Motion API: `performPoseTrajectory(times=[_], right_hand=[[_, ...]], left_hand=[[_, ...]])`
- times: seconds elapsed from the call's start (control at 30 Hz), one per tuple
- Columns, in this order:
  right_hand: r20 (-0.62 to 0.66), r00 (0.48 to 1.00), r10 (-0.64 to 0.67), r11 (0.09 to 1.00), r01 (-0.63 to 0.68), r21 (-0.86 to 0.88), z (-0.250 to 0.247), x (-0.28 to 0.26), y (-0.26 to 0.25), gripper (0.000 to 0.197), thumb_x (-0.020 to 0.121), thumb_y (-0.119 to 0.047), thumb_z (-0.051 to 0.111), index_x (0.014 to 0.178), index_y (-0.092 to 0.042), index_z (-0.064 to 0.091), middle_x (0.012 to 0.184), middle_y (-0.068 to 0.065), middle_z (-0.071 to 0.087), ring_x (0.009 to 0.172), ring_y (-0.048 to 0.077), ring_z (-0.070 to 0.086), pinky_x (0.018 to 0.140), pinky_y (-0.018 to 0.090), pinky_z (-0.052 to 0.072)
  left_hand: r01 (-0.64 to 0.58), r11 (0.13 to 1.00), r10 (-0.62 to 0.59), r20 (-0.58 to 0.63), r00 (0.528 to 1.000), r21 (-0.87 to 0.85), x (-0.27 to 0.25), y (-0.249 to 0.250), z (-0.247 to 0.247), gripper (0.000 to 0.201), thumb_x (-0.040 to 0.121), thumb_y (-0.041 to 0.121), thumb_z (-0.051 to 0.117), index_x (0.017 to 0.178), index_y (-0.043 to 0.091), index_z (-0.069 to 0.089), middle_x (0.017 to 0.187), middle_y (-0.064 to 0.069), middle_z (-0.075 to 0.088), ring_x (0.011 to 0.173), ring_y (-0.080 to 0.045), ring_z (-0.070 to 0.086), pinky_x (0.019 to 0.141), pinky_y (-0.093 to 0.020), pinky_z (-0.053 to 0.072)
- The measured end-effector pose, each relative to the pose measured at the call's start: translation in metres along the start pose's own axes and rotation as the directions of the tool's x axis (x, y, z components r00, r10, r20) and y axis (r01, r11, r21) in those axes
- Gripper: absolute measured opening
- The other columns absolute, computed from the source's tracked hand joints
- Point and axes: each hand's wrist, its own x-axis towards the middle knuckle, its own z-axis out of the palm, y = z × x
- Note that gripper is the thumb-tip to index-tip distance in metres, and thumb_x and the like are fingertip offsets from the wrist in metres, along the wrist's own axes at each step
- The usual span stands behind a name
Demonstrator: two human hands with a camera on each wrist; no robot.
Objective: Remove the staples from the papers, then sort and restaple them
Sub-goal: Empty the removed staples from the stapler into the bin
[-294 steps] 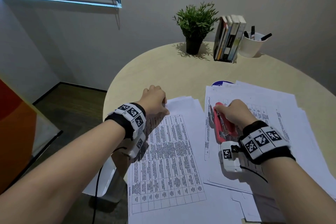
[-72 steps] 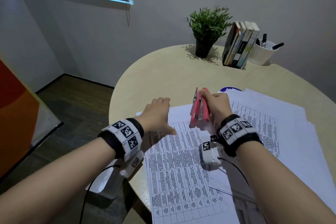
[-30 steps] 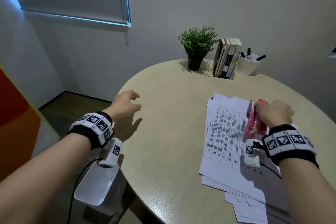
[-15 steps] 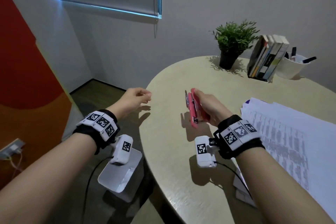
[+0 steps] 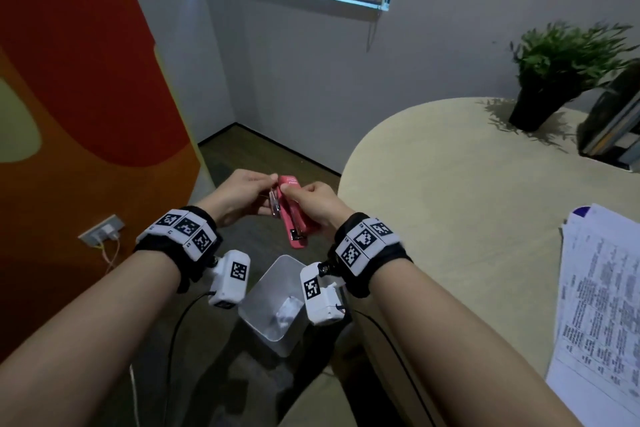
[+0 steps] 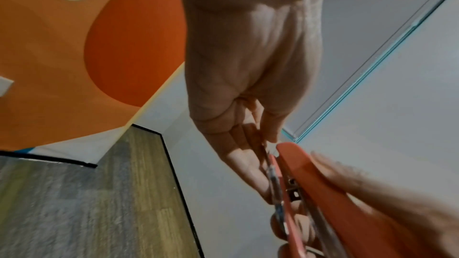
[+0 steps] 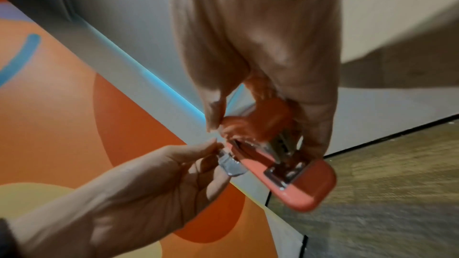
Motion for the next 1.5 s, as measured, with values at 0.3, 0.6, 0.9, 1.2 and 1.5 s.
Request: performPoseTrajectory(times=[0.3, 0.6, 0.9, 1.2, 1.5], right_hand=[[0.021, 0.992, 0.121, 0.989, -0.122, 0.079, 0.02, 0.023, 0.035, 0.048, 0.084, -0.024, 0.074, 0.122, 0.003, 0.059, 0.085, 0.015, 0.07, 0.059, 0.018, 0.067, 0.059, 0.027, 0.054], [0.028, 0.982, 0.184, 0.983, -0.185, 0.015, 0.026, 0.032, 0.04, 0.041, 0.083, -0.021, 0.075, 0.112, 0.003, 0.061, 0.09, 0.019, 0.068, 0.08, 0.03, 0.066, 0.084, 0.045, 0.055], [0.064, 0.976, 0.21, 0.978, -0.211, -0.003, 0.024, 0.038, 0.042, 0.04, 0.081, -0.027, 0.077, 0.105, 0.002, 0.062, 0.101, 0.024, 0.07, 0.081, 0.032, 0.067, 0.084, 0.047, 0.057], [0.046, 0.978, 0.204, 0.979, -0.202, -0.038, 0.03, 0.035, 0.044, 0.059, 0.071, -0.03, 0.082, 0.115, 0.002, 0.059, 0.106, 0.023, 0.069, 0.095, 0.036, 0.069, 0.088, 0.053, 0.055], [0.056, 0.98, 0.19, 0.982, -0.191, 0.008, 0.03, 0.039, 0.046, 0.079, 0.069, -0.033, 0.085, 0.131, 0.003, 0.05, 0.111, 0.024, 0.068, 0.09, 0.035, 0.07, 0.083, 0.051, 0.056]], left_hand=[[0.176, 0.983, -0.175, 0.015, 0.984, -0.056, 0.003, -0.035, -0.017, 0.016, 0.094, 0.001, 0.051, 0.105, -0.004, 0.062, 0.098, -0.025, 0.066, 0.086, -0.029, 0.067, 0.076, -0.036, 0.058], [0.034, 0.946, -0.044, 0.022, 0.999, 0.324, 0.011, -0.061, -0.001, 0.022, 0.07, -0.014, 0.073, 0.083, 0.001, 0.064, 0.076, -0.013, 0.065, 0.068, -0.02, 0.065, 0.059, -0.026, 0.059], [-0.042, 0.888, -0.018, 0.124, 0.992, 0.458, 0.011, -0.053, -0.011, 0.023, 0.072, 0.0, 0.078, 0.094, 0.002, 0.07, 0.08, -0.01, 0.071, 0.07, -0.013, 0.068, 0.062, -0.019, 0.055], [-0.086, 0.869, 0.006, 0.162, 0.987, 0.488, 0.01, -0.05, -0.012, 0.011, 0.079, -0.006, 0.07, 0.08, 0.004, 0.069, 0.062, -0.001, 0.07, 0.057, -0.005, 0.067, 0.053, -0.012, 0.051], [-0.068, 0.875, -0.032, 0.197, 0.98, 0.479, 0.01, -0.047, -0.017, 0.009, 0.083, -0.004, 0.066, 0.081, 0.004, 0.067, 0.064, -0.001, 0.07, 0.056, -0.006, 0.068, 0.054, -0.014, 0.051]])
